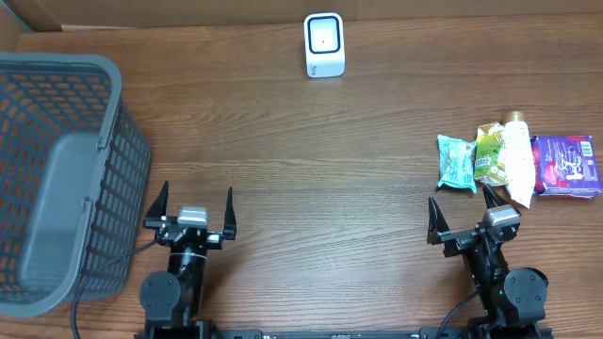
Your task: Scan the item barcode
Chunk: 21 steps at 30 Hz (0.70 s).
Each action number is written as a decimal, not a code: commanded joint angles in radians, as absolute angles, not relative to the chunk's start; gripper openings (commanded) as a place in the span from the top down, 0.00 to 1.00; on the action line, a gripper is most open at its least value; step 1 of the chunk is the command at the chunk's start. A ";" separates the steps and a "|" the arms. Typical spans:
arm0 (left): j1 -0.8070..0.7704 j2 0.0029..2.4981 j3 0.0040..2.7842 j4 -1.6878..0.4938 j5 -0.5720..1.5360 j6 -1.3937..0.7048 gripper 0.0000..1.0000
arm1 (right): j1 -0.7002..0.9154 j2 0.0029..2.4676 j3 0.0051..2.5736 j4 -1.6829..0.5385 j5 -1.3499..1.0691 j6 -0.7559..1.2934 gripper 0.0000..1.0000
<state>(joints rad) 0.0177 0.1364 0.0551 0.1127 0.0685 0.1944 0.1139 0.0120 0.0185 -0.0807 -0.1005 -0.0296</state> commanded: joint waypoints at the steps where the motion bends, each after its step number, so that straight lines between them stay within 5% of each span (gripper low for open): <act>1: 0.024 0.079 0.004 0.117 0.075 0.266 0.01 | 0.120 0.003 0.008 -0.076 -0.103 -0.026 0.00; 21: 0.024 0.004 0.005 -0.074 0.068 0.239 0.00 | 0.120 0.003 0.008 -0.076 -0.103 -0.026 0.00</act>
